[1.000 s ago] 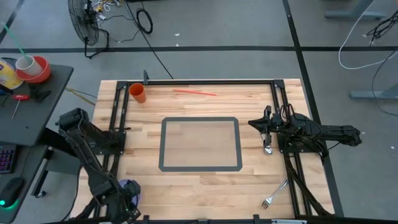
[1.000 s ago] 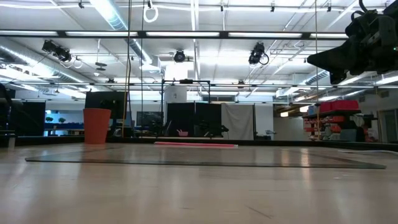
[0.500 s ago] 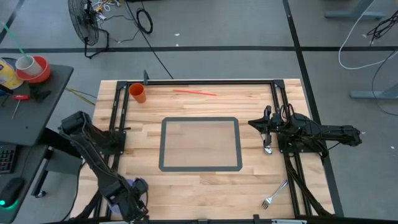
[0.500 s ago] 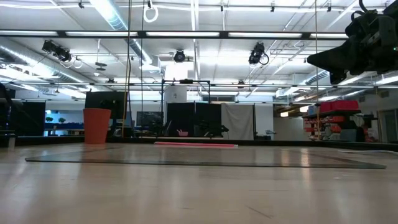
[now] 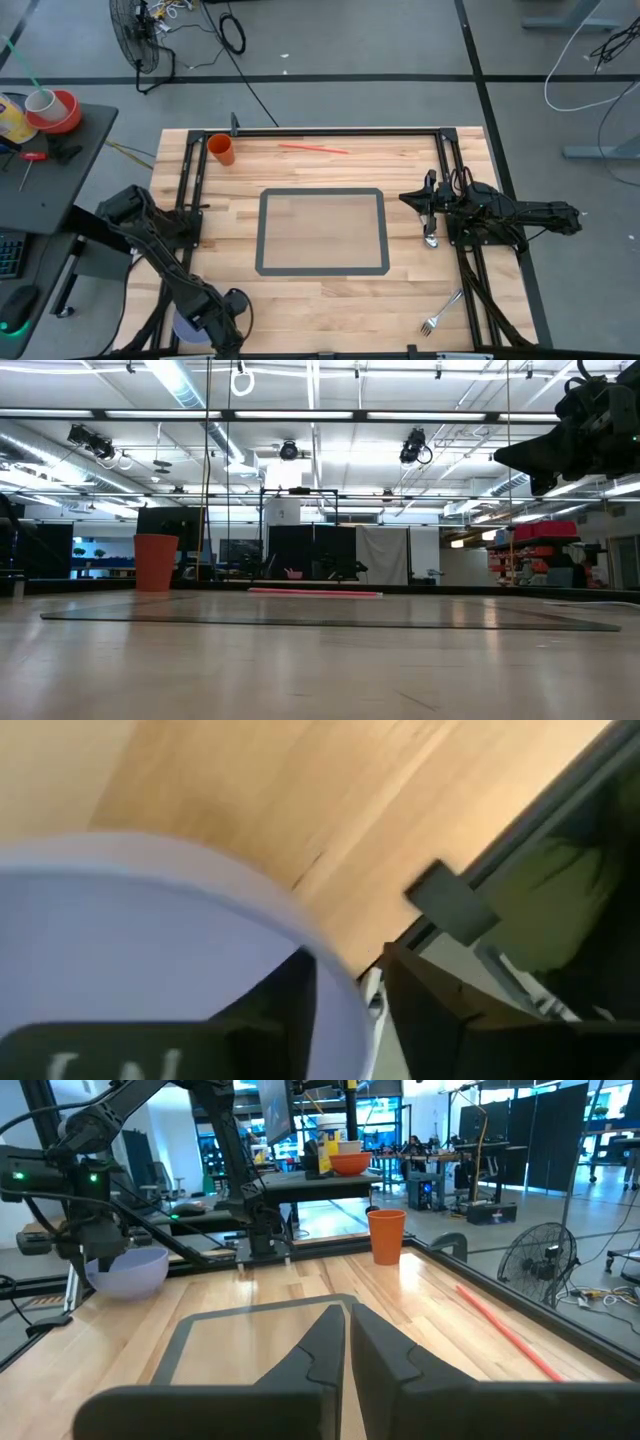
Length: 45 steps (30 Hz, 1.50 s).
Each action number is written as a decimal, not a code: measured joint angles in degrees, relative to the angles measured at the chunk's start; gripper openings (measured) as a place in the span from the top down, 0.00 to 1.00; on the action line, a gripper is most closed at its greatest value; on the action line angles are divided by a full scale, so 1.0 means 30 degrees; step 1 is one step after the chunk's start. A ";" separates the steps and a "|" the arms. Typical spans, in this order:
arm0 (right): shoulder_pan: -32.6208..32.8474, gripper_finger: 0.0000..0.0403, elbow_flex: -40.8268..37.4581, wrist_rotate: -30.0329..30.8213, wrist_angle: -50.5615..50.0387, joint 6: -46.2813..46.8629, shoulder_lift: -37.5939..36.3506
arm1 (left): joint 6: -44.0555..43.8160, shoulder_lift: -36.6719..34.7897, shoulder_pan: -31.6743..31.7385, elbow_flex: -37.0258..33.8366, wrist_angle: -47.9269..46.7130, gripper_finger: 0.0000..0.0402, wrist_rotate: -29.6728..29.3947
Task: Pick & Place Utensil
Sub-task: Put the violet bowl on the middle of the brown mat
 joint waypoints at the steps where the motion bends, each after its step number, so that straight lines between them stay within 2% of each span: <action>1: -0.0001 0.93 -0.0001 0.0005 -0.0002 0.0000 0.0000 | 0.0343 0.0000 0.0100 0.0000 0.0044 0.74 0.0012; 6: -0.0007 0.93 0.0000 0.0007 0.0006 0.0000 0.0000 | 0.0988 -0.0050 0.0550 0.0017 -0.0007 0.92 0.0087; 8: -0.0002 0.93 0.0000 0.0005 0.0004 0.0000 0.0000 | 0.1259 -0.0109 0.0649 0.0044 -0.0144 0.96 0.0129; 12: 0.0000 0.93 -0.0004 0.0004 0.0003 0.0000 0.0000 | 0.2055 -0.0057 0.0831 0.0596 -0.1006 0.93 0.0517; 15: 0.0000 0.93 0.0000 0.0007 -0.0001 0.0000 0.0000 | 0.2532 0.0007 0.0830 0.2157 -0.3369 0.93 0.0378; 18: 0.0000 0.93 0.0000 0.0000 -0.0002 0.0000 0.0000 | 0.3624 0.0022 0.0815 0.4190 -0.6587 0.97 -0.1101; 20: 0.0000 0.93 0.0000 0.0003 0.0006 0.0000 -0.0004 | 0.4683 0.0000 0.0904 0.5619 -0.8325 0.98 -0.3373; 25: -0.0005 0.93 0.0000 0.0000 -0.0002 0.0000 0.0000 | 0.8921 -0.0022 0.1897 0.7176 -0.9649 0.97 -0.8772; 29: -0.0006 0.93 0.0000 0.0000 -0.0002 0.0000 -0.0006 | 1.3517 -0.0022 0.3645 0.7125 -0.9294 0.98 -1.0411; 34: -0.0004 0.93 0.0000 0.0004 -0.0002 0.0000 -0.0003 | 2.0957 -0.0015 0.6372 0.7125 -0.6016 0.98 -1.1000; 37: -0.0007 0.93 0.0000 0.0003 -0.0002 0.0000 -0.0003 | 2.4380 0.0543 0.8042 0.7146 -0.3654 0.98 -1.0287; 41: -0.0003 0.93 0.0000 -0.0001 0.0006 0.0000 -0.0007 | 2.7716 0.1932 0.9649 0.7114 -0.2589 0.98 -0.9320; 45: 0.0000 0.93 0.0000 0.0000 0.0006 0.0000 -0.0007 | 2.9121 0.3262 1.0665 0.7118 -0.2534 0.97 -0.9213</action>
